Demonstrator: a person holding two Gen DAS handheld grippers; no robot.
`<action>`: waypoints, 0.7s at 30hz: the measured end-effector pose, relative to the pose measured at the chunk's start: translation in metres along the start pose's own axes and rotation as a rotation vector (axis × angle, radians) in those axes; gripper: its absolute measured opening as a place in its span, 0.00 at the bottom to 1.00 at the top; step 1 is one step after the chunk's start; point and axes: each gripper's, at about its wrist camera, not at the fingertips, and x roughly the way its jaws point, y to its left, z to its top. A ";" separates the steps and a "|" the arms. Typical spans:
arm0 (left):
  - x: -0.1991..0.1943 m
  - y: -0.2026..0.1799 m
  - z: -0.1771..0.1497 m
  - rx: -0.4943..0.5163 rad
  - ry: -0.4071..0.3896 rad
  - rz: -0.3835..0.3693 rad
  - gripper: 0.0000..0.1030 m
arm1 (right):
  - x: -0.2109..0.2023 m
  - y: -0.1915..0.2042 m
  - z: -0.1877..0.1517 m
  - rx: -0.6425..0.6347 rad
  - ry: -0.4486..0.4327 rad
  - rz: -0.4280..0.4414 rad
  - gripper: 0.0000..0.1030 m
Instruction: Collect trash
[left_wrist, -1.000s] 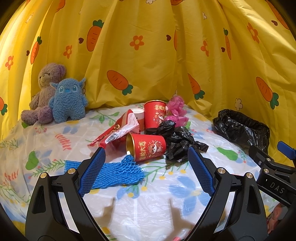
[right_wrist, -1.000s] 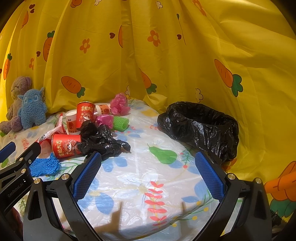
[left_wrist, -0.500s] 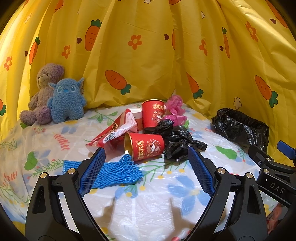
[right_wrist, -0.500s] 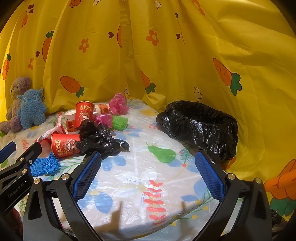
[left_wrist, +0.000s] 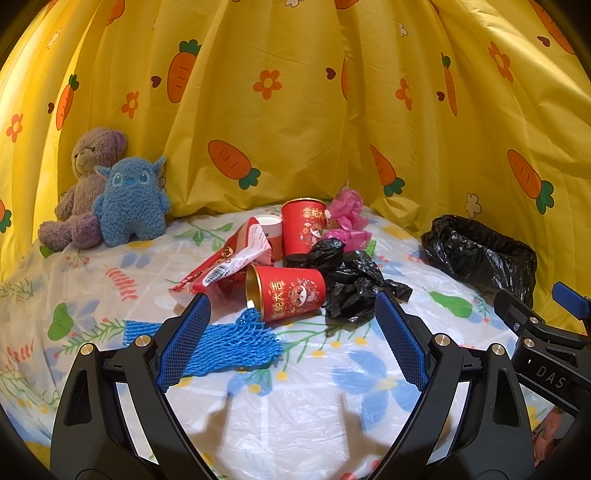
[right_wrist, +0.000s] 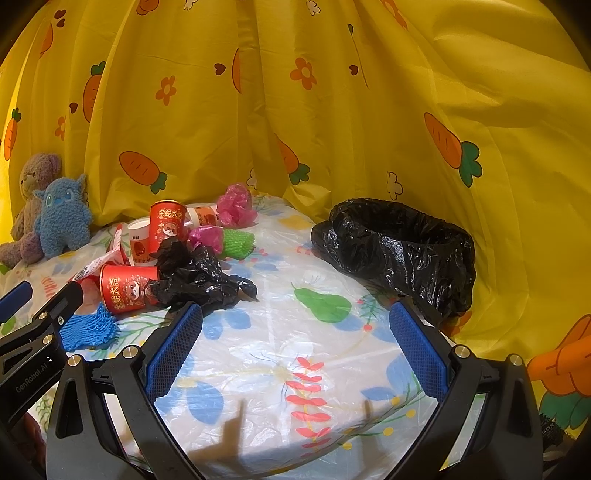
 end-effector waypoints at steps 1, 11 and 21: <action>0.000 0.000 0.000 0.000 0.000 0.001 0.86 | 0.000 0.000 0.000 0.000 -0.001 0.002 0.95; 0.000 0.000 0.000 0.000 -0.001 0.001 0.86 | 0.001 -0.003 -0.001 0.017 0.001 0.008 0.95; 0.002 -0.002 0.002 -0.001 -0.003 0.004 0.86 | 0.004 -0.003 -0.003 0.027 0.007 0.019 0.95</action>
